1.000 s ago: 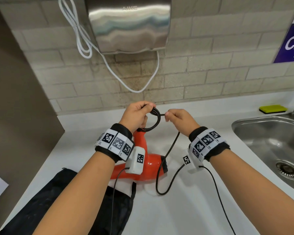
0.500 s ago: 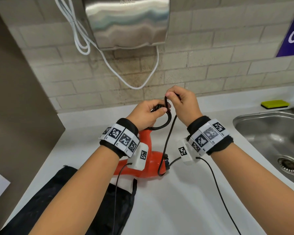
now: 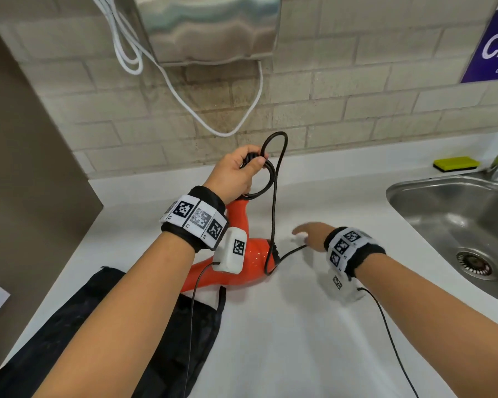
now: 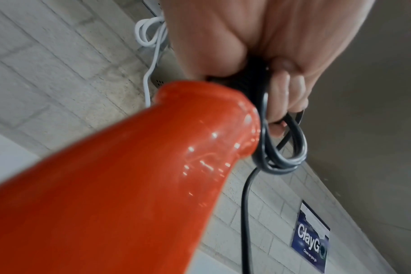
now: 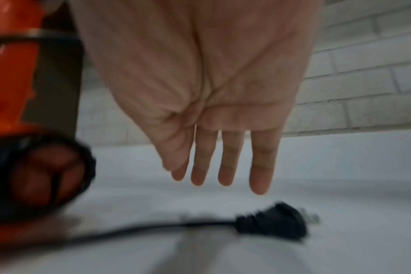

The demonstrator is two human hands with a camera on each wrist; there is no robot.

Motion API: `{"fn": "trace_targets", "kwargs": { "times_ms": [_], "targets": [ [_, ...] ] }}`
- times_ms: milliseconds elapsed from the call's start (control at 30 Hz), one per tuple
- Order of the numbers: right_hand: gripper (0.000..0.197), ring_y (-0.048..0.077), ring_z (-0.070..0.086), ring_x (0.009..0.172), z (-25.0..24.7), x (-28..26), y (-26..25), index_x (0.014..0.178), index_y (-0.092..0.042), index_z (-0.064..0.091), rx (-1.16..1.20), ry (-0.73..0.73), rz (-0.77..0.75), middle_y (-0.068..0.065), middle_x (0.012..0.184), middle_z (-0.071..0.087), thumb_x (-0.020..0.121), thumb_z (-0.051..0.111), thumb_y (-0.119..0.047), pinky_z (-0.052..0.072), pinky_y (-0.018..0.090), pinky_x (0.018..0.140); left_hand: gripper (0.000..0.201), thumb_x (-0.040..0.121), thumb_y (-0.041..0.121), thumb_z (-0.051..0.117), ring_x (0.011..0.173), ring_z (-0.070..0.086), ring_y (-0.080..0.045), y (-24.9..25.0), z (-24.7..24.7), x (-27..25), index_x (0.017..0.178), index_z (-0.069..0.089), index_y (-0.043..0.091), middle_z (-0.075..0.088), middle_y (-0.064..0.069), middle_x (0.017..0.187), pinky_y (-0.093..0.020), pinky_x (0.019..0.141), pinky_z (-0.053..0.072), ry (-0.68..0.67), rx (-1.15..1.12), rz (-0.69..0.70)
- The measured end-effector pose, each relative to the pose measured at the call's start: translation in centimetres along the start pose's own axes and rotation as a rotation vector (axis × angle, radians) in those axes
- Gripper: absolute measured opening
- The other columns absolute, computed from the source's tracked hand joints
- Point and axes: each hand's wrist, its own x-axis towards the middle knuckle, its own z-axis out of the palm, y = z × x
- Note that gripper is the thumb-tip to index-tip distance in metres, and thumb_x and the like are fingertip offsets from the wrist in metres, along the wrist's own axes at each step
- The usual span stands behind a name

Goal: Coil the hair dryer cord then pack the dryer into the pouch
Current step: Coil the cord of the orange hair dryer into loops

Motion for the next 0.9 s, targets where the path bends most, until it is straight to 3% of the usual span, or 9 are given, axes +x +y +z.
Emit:
{"fn": "trace_targets", "kwargs": {
  "times_ms": [100,233,300,400,567,633,700,800,900],
  "targets": [
    [0.047,0.029,0.034,0.134,1.4,0.1,0.8,0.139,-0.015,0.035,-0.220,-0.122,0.014,0.012,0.147,0.035,0.094,0.034,-0.003,0.027,0.034,0.111,0.019,0.095,0.008,0.042,0.033,0.028,-0.001,0.0,-0.1,0.0,0.092,0.055,0.023,0.050,0.012,0.051,-0.016,0.036,0.026,0.011,0.023,0.000],
    [0.051,0.030,0.034,0.131,2.3,1.2,1.9,0.134,-0.022,0.040,-0.274,-0.062,0.064,0.009,0.140,0.038,0.088,0.044,-0.001,0.031,0.038,0.107,0.023,0.095,0.009,0.044,0.034,0.028,-0.002,-0.2,-0.4,0.1,0.092,0.058,0.027,0.049,-0.005,0.071,-0.015,0.036,0.027,0.033,0.022,-0.009],
    [0.050,0.029,0.038,0.125,2.9,1.5,2.5,0.126,-0.025,0.044,-0.238,-0.026,0.114,0.007,0.133,0.042,0.084,0.044,0.002,0.037,0.040,0.103,0.023,0.095,0.009,0.044,0.034,0.027,-0.002,-0.3,-0.5,0.3,0.090,0.059,0.026,0.049,-0.009,0.074,-0.015,0.036,0.027,0.032,0.002,-0.013],
    [0.036,0.031,0.052,0.105,3.2,1.4,3.1,0.105,-0.030,0.052,-0.183,0.018,0.176,0.004,0.120,0.048,0.081,0.045,-0.004,0.046,0.037,0.092,0.021,0.095,0.010,0.044,0.033,0.027,-0.001,-0.4,-0.6,0.4,0.089,0.058,0.024,0.052,-0.005,0.074,-0.014,0.036,0.026,0.028,-0.012,-0.024],
    [0.015,0.025,0.063,0.090,3.3,2.4,3.8,0.090,-0.012,0.060,-0.238,0.027,0.161,0.009,0.103,0.066,0.087,0.045,-0.015,0.051,0.032,0.081,0.020,0.096,0.010,0.042,0.032,0.027,0.000,-0.6,-0.6,0.7,0.087,0.056,0.022,0.053,0.001,0.074,-0.014,0.034,0.025,0.047,-0.034,-0.029],
    [0.020,0.029,0.061,0.098,2.1,1.9,3.1,0.096,-0.006,0.060,-0.182,0.032,0.168,0.014,0.109,0.064,0.091,0.042,-0.014,0.049,0.033,0.084,0.019,0.096,0.010,0.042,0.032,0.027,0.000,-0.7,-0.7,0.8,0.088,0.055,0.022,0.053,0.001,0.074,-0.013,0.034,0.024,0.077,-0.050,-0.037],
    [0.022,0.031,0.060,0.096,0.4,0.8,2.2,0.100,0.001,0.058,0.026,0.047,0.153,0.018,0.106,0.063,0.094,0.040,-0.011,0.048,0.034,0.081,0.016,0.096,0.010,0.042,0.031,0.026,0.000,-0.8,-0.8,0.9,0.090,0.054,0.020,0.052,0.000,0.072,-0.014,0.034,0.024,0.107,-0.067,-0.045],
    [0.018,0.025,0.056,0.062,-1.6,-1.0,1.0,0.076,-0.005,0.053,0.684,0.077,0.032,0.012,0.072,0.056,0.092,0.047,-0.008,0.050,0.031,0.063,0.016,0.095,0.012,0.043,0.031,0.026,0.000,-0.9,-0.9,1.3,0.089,0.054,0.020,0.047,-0.002,0.066,-0.014,0.034,0.024,0.126,-0.061,-0.042],
    [0.023,0.013,0.059,0.052,-3.3,-2.6,-0.6,0.070,-0.010,0.050,1.185,0.141,-0.172,0.008,0.067,0.051,0.091,0.048,-0.003,0.055,0.022,0.058,0.012,0.095,0.015,0.045,0.030,0.027,0.000,-1.2,-0.9,1.7,0.089,0.055,0.019,0.043,-0.002,0.059,-0.013,0.034,0.026,0.145,-0.020,-0.051]
  ]
}}
